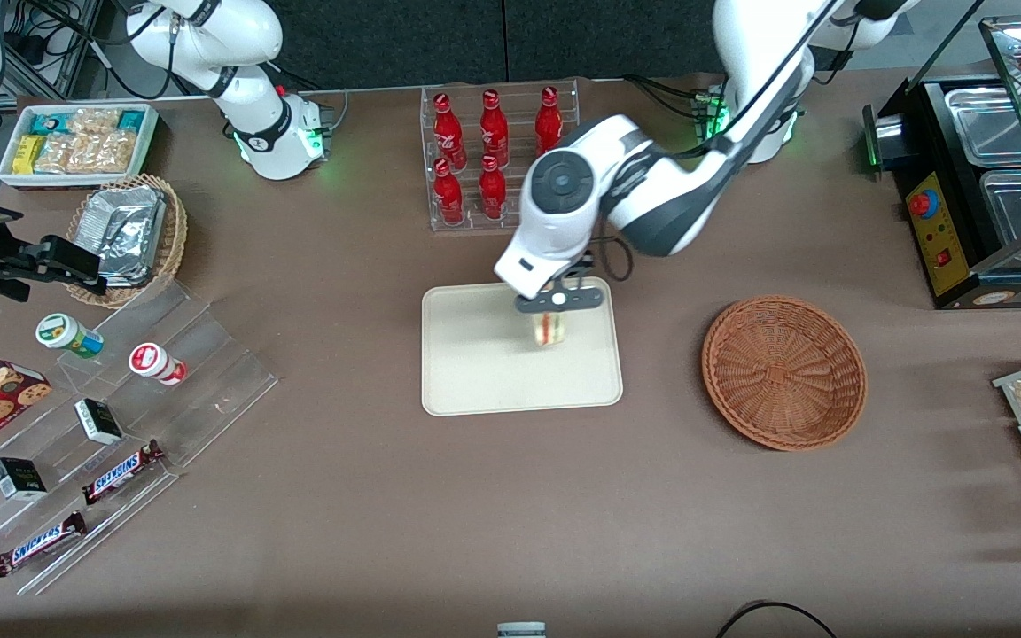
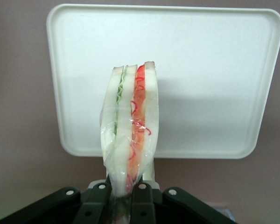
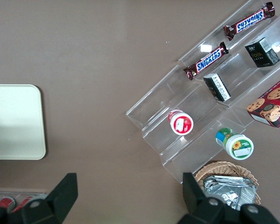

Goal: Place sandwich from basket to tray
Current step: 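Lift the sandwich and carry it over the white tray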

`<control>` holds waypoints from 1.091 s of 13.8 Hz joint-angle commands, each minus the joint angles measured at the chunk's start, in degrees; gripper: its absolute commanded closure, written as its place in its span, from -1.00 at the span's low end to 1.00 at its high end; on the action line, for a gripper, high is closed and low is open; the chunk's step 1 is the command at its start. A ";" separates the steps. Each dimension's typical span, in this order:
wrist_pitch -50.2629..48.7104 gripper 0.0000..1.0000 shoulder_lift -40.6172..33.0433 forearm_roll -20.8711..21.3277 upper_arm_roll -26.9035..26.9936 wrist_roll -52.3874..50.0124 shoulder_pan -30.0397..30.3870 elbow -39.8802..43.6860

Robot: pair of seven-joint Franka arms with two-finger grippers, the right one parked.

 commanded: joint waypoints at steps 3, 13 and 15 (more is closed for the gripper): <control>3.40 1.00 8.85 7.90 0.25 -5.90 -3.87 4.46; 8.16 0.66 13.69 10.80 0.52 -6.69 -5.10 4.54; 8.16 -0.96 13.78 10.80 0.52 -5.91 -5.02 4.55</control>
